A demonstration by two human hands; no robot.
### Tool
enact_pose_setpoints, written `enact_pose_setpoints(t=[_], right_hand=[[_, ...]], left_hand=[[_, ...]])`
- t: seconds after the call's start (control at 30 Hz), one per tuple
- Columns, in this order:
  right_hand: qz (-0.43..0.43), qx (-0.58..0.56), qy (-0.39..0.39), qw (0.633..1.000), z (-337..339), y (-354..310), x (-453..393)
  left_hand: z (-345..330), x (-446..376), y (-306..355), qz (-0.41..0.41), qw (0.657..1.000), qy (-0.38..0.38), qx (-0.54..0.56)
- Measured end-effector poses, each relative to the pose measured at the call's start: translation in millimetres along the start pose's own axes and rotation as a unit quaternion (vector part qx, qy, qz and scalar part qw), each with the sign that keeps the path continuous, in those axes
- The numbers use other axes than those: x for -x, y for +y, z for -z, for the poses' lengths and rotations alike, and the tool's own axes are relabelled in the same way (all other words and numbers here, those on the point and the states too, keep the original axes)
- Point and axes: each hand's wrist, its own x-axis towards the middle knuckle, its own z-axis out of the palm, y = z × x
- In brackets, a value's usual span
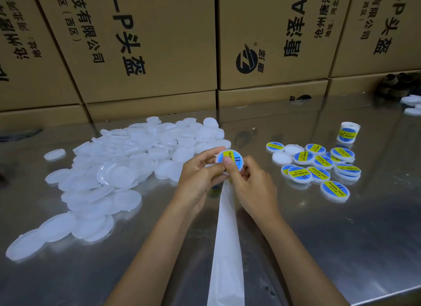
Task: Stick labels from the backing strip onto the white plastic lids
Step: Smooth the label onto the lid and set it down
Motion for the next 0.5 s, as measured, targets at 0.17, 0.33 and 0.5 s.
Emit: enact_pose_setpoints(t=[0.17, 0.33, 0.5], right_hand=[[0.0, -0.016, 0.008, 1.0, -0.8, 1.2, -0.6], [0.046, -0.033, 0.01, 0.998, -1.4, 4.1, -0.5], [0.053, -0.024, 0.037, 0.998, -1.3, 5.5, -2.5]], left_hand=[[-1.9, 0.1, -3.1, -0.037, 0.998, 0.048, -0.012], [-0.8, -0.4, -3.7, -0.045, 0.997, 0.056, 0.006], [1.6, -2.7, -6.2, -0.05, 0.998, 0.04, -0.012]])
